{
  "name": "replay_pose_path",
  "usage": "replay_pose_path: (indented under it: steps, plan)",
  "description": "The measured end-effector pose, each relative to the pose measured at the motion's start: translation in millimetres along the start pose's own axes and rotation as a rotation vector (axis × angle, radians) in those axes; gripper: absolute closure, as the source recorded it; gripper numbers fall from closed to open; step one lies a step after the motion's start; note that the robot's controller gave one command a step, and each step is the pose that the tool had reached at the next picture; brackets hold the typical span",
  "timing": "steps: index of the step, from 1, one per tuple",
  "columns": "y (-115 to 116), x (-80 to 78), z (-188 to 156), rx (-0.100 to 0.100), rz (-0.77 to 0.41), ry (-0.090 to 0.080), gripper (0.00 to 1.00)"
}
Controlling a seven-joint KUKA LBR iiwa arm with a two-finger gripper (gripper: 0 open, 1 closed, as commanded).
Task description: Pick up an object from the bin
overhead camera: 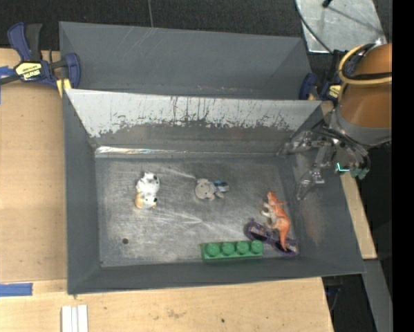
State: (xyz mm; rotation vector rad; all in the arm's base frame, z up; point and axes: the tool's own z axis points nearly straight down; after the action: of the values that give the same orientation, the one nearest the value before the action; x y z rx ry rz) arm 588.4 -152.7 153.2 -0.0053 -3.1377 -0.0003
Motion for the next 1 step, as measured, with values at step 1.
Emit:
replay_pose_path:
  steps: [1]
  plan:
    - [0.6,-1.1,-4.3,0.001,-0.003,-0.006,0.0]
